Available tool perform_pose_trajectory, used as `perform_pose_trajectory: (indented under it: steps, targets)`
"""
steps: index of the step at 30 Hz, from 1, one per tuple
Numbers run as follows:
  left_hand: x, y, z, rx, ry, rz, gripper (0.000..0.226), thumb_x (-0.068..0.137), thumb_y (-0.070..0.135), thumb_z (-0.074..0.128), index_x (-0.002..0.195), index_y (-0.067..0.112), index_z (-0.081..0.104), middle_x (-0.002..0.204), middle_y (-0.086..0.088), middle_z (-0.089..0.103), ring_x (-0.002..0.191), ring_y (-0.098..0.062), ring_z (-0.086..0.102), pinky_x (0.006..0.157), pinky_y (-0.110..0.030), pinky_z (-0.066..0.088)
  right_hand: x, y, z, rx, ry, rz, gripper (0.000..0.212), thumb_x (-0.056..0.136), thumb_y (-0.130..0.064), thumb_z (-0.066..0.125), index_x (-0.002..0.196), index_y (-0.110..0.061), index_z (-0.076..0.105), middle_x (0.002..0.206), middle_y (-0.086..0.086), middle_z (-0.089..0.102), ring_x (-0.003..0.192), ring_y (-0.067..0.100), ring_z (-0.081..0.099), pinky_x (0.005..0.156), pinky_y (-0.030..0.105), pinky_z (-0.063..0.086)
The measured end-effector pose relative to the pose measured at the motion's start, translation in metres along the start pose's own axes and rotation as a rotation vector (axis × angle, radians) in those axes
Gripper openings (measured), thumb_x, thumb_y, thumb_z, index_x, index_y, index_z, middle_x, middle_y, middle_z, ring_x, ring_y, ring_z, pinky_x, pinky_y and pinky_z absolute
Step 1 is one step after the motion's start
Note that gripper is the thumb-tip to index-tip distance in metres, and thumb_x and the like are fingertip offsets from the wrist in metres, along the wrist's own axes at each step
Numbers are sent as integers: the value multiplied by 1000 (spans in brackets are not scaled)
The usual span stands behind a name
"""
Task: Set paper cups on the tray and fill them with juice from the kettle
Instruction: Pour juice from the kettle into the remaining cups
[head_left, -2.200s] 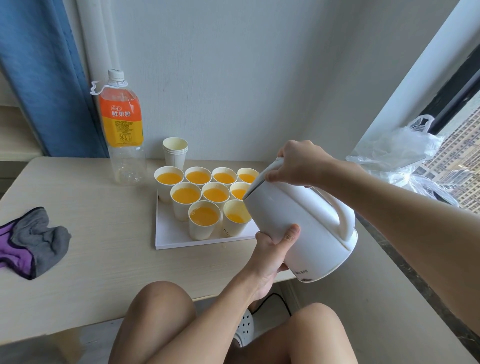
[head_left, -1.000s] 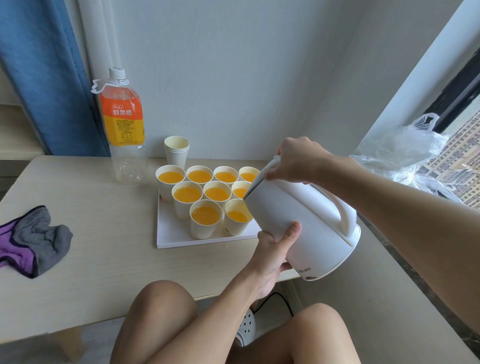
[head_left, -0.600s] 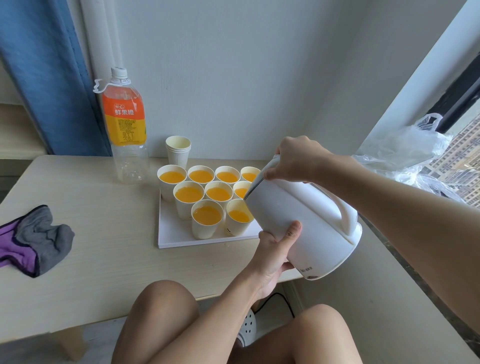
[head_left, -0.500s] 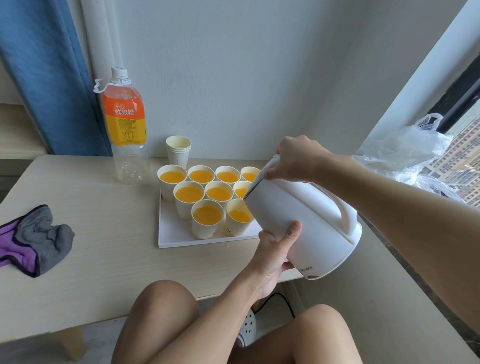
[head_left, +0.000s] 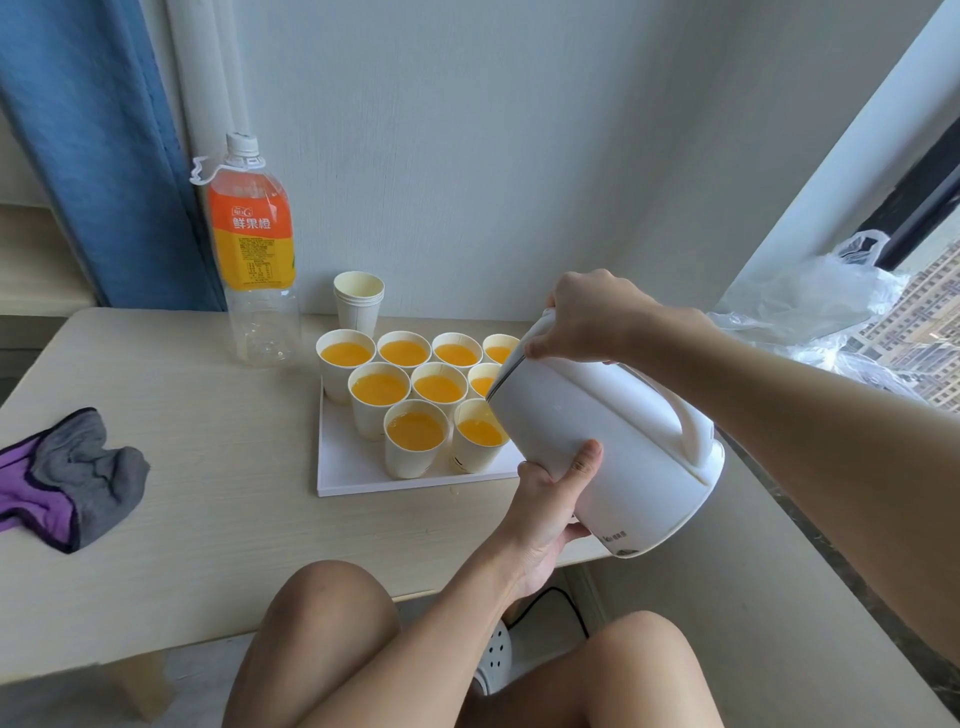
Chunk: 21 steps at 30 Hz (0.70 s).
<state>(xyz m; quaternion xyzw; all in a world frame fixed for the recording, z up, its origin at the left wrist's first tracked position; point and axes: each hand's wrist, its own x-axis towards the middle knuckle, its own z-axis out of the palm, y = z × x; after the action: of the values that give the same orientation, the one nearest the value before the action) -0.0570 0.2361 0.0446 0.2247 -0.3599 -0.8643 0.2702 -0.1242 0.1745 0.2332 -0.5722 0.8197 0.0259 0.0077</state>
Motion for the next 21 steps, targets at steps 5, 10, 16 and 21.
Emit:
perform_pose_trajectory:
  steps: [5, 10, 16, 21]
  targets:
    - [0, 0, 1, -13, 2, -1, 92, 63, 61, 83, 139, 16, 57, 135, -13, 67, 122, -30, 64, 90, -46, 62, 1, -1, 0, -6, -6, 3, 36, 78, -44, 72, 94, -12, 68, 72, 4, 58, 54, 22, 54, 54, 24, 41]
    - [0, 1, 1, -17, 7, 6, 92, 63, 61, 84, 139, 16, 56, 135, -15, 65, 124, -32, 62, 90, -46, 62, 2, -2, -1, -10, -5, -1, 37, 78, -45, 73, 96, -13, 68, 75, 4, 59, 56, 21, 55, 55, 24, 42]
    - [1, 0, 2, -28, -2, 20, 85, 65, 59, 81, 136, 18, 58, 131, -13, 68, 129, -36, 60, 96, -51, 59, 2, -3, 0, -18, -9, 0, 38, 78, -46, 73, 97, -14, 67, 77, 4, 60, 59, 21, 56, 55, 24, 41]
    - [1, 0, 2, -29, -12, 19, 86, 65, 60, 81, 136, 18, 58, 124, -7, 70, 122, -30, 62, 96, -50, 60, 3, -4, -1, -20, -9, 0, 38, 78, -46, 73, 96, -14, 67, 76, 4, 59, 58, 21, 56, 54, 24, 39]
